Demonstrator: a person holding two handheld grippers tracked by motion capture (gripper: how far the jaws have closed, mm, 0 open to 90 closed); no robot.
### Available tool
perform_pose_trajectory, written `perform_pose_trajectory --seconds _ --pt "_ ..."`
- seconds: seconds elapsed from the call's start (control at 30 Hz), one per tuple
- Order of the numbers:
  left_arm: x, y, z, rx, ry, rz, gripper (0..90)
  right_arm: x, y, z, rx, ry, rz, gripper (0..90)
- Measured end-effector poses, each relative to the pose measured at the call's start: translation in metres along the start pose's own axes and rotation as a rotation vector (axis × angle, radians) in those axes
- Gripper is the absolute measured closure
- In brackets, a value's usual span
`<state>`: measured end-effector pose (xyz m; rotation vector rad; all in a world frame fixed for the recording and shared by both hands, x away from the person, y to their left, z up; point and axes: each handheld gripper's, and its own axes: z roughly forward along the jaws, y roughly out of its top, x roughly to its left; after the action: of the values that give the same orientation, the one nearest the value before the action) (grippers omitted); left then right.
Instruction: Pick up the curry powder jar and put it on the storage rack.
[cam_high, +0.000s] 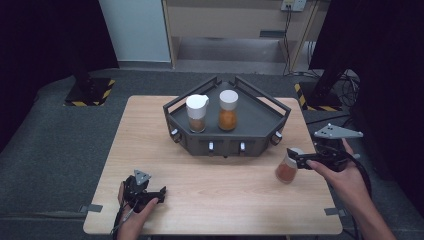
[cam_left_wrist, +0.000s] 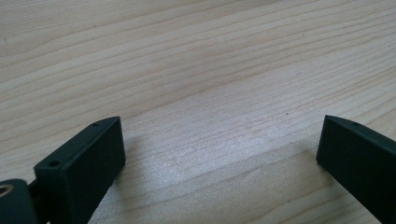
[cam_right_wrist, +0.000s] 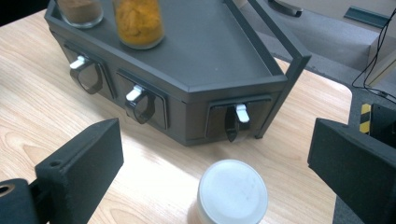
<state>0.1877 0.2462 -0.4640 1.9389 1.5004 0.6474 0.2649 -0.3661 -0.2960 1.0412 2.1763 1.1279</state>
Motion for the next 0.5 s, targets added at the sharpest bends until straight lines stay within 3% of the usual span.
perform_pose_trajectory --seconds 0.5 --pt "0.0 0.0 0.0 -0.001 0.001 -0.002 0.0 -0.007 -0.021 -0.01 0.005 -0.014 0.021 3.2"
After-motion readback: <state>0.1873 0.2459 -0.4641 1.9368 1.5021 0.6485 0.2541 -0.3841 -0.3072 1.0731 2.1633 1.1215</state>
